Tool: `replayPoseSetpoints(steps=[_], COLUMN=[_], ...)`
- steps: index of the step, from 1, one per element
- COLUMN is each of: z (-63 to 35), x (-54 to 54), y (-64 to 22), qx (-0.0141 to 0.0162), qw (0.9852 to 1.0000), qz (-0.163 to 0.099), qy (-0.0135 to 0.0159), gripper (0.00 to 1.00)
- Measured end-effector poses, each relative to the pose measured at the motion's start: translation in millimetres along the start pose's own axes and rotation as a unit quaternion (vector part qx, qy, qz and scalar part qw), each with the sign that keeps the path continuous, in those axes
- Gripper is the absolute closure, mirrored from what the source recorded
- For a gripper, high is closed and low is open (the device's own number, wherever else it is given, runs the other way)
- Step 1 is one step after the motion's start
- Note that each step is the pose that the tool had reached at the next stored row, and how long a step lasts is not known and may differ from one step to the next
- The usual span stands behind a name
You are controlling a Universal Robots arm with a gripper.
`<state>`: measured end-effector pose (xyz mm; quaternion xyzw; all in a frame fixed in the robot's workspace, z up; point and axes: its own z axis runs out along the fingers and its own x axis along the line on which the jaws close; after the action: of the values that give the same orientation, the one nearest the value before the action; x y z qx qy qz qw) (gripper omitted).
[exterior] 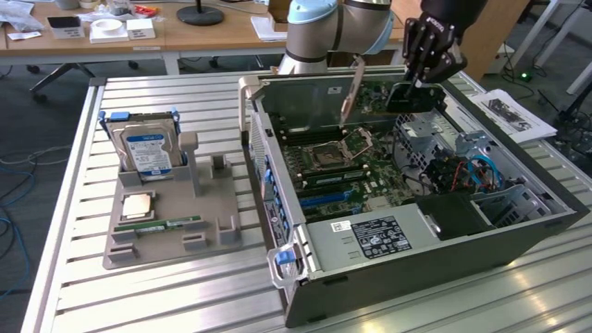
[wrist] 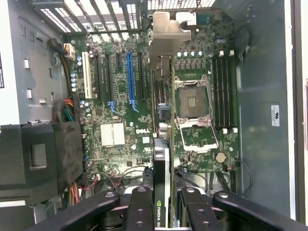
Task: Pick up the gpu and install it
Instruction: 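Insert the gpu into the slot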
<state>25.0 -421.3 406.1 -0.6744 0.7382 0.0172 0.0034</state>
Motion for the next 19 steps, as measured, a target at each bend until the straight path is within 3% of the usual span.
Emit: replayPoseSetpoints(steps=[6, 7, 19], z=[2.0, 2.0, 2.6], x=[0.4, 0.5, 0.4], y=[3.9, 4.0, 4.1], qx=[0.0163, 0.0173, 0.0185], qw=[0.9999, 0.9998, 0.9998], qz=[-0.003, -0.003, -0.004], qy=[-0.0023, -0.0023, -0.0025], gripper=[0.73, 0.73, 0.73])
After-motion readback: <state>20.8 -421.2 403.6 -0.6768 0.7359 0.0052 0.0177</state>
